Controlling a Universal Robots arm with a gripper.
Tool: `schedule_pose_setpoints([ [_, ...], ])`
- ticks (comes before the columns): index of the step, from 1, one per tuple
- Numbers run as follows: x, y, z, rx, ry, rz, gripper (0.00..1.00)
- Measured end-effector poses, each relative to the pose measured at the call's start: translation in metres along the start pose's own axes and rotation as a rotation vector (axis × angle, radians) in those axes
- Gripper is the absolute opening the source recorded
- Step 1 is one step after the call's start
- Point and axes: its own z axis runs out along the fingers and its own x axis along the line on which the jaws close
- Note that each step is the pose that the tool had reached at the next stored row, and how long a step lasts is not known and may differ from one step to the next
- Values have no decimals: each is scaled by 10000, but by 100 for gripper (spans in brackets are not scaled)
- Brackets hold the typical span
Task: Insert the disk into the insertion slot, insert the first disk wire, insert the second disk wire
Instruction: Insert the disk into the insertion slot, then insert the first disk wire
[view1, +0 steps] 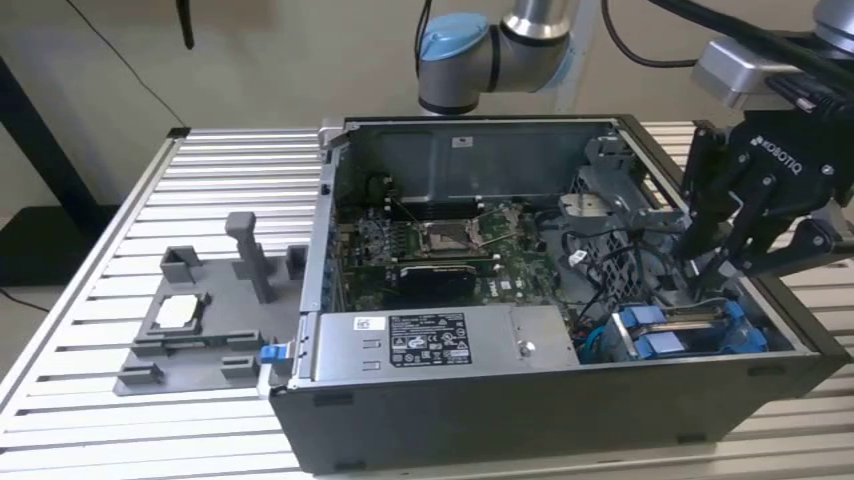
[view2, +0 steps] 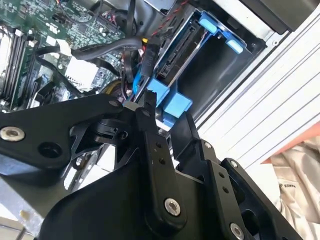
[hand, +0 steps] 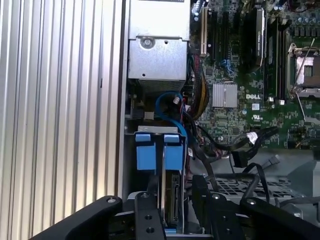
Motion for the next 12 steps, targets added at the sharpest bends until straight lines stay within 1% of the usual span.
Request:
schedule_pose_setpoints([
  [1, -1, 2, -3, 6, -131, -12, 40],
  [2, 0, 4, -3, 14, -306, -30, 40],
  [4, -1, 7, -3, 44, -679, -68, 40],
  [5, -1, 7, -2, 75, -859, -89, 40],
  [6, 0, 7, -2, 133, -1028, -111, 40],
  [7, -1, 8, -2, 221, -1173, -133, 40],
  [8, -1, 8, -2, 332, -1293, -155, 40],
  [9, 0, 8, -2, 465, -1392, -179, 40],
  [10, 0, 9, -2, 613, -1467, -202, 40],
  [11, -1, 9, -3, 788, -1505, -225, 40],
  [12, -1, 9, -2, 965, -1526, -248, 40],
])
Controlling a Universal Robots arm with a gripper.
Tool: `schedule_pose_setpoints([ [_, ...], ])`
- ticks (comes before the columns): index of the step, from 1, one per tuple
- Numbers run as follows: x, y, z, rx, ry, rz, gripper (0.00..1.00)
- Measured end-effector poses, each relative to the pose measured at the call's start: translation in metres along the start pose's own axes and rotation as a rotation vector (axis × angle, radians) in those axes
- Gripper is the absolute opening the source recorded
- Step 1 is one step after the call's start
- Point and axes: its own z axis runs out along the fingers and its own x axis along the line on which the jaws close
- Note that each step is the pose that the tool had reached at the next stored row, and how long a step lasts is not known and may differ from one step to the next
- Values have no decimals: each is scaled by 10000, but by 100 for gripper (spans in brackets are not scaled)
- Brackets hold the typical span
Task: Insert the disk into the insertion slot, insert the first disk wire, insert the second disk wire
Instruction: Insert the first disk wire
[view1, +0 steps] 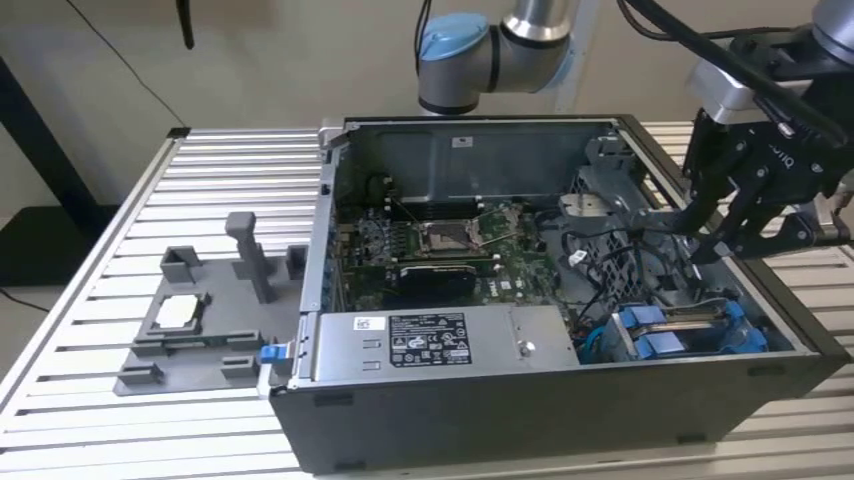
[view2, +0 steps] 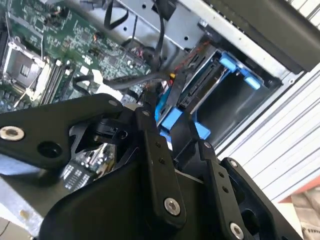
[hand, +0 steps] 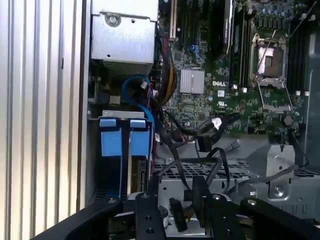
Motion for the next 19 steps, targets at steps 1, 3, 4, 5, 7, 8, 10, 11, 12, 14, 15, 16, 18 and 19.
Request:
schedule_pose_setpoints([
  [1, 1, 0, 0, 178, -15, -39, 40],
  [3, 0, 0, 0, 539, -30, -128, 40],
  [4, 1, 0, 0, 701, -24, -175, 40],
  [5, 1, 0, 0, 836, -21, -234, 40],
  [7, 1, 0, -1, 895, -13, -427, 40],
  [8, 1, 0, -1, 888, -10, -547, 40],
  [10, 0, 0, -2, 858, 3, -800, 40],
  [11, -1, 0, -2, 839, 3, -928, 40],
  [12, -1, 1, -3, 830, 0, -1043, 40],
  [14, -2, 0, -5, 867, -3, -1170, 40],
  [15, -2, 0, -8, 898, -1, -1209, 40],
  [16, -3, 0, -14, 925, 1, -1241, 40],
  [18, -5, 0, -25, 965, 17, -1290, 38],
  [19, -6, 0, -28, 982, 29, -1312, 31],
])
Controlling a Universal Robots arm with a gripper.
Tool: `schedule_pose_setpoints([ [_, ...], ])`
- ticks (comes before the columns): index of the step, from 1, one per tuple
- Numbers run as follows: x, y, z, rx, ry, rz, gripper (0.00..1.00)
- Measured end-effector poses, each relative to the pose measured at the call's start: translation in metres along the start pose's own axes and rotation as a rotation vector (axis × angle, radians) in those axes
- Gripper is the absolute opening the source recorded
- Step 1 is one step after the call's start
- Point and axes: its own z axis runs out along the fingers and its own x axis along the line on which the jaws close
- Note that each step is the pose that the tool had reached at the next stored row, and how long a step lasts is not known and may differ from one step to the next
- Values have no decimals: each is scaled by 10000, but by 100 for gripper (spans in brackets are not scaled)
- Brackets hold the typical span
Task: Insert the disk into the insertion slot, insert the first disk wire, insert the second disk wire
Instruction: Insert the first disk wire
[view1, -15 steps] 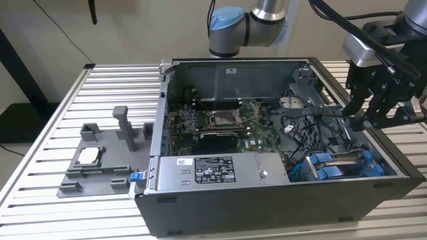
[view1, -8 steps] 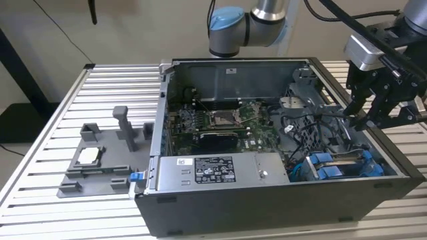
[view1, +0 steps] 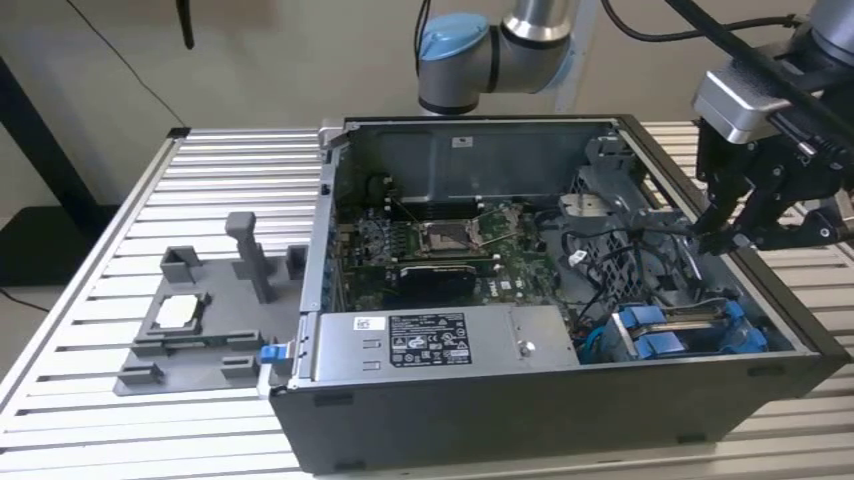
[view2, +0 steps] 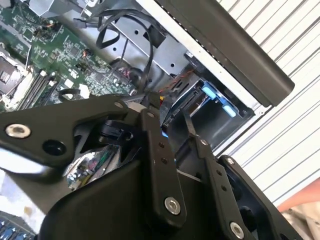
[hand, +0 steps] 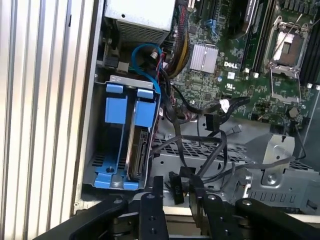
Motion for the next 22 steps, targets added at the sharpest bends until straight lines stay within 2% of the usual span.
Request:
schedule_pose_setpoints([
  [3, 0, 1, -3, 11, 103, -60, 25],
  [4, 0, 2, 0, 12, 126, -65, 19],
  [8, 3, 4, 19, 13, 137, -68, 19],
  [10, 5, -4, 21, 6, 176, -71, 19],
  [14, 7, -16, 27, -15, 196, -68, 19],
  [15, 8, -18, 28, -63, 228, -60, 19],
  [17, 10, -30, 31, -243, 305, -37, 19],
  [19, 14, -48, 35, -451, 367, -13, 19],
  [22, 18, -79, 38, -811, 451, 31, 19],
])
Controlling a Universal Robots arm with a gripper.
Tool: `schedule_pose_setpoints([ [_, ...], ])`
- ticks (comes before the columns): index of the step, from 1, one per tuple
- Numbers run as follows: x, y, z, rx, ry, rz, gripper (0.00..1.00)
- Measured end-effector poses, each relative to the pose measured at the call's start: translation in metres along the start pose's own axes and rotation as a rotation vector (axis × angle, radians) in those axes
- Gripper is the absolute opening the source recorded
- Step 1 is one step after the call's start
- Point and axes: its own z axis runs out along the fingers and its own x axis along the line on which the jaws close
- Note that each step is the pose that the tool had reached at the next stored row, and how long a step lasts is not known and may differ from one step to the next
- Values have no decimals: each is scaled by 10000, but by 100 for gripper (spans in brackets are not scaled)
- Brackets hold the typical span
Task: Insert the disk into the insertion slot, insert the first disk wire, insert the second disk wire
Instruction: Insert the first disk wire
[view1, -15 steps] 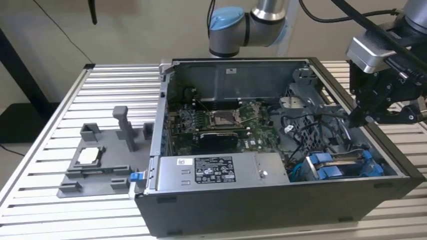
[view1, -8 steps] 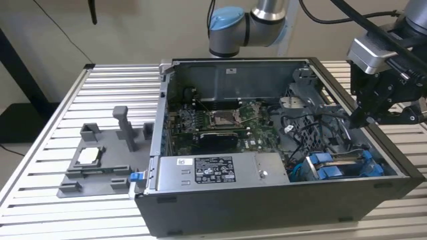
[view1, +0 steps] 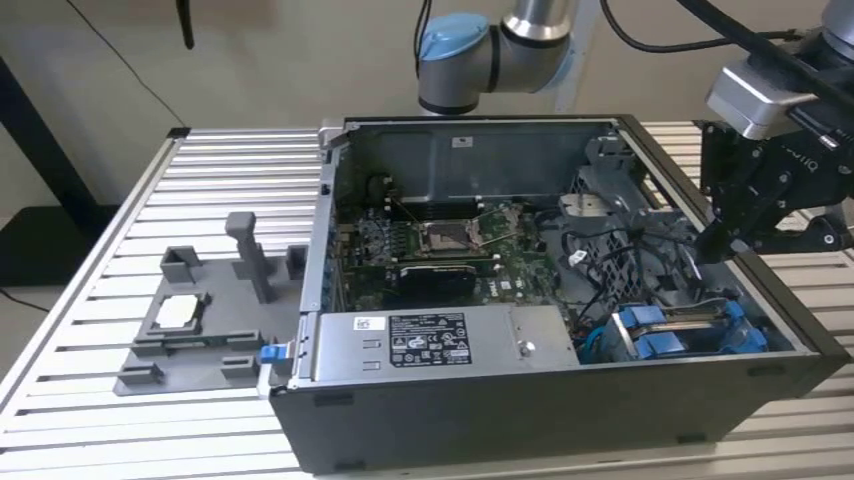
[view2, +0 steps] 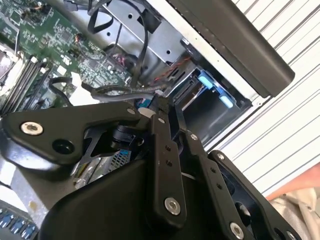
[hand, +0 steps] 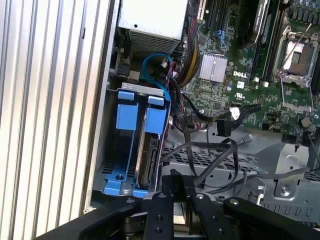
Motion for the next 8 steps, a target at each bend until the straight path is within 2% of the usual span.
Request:
schedule_pose_setpoints([
  [2, 4, -18, 10, -138, 6, 20, 19],
  [3, 5, -27, 16, -183, 10, 29, 19],
  [8, 16, -70, 56, -319, 27, 81, 19],
])
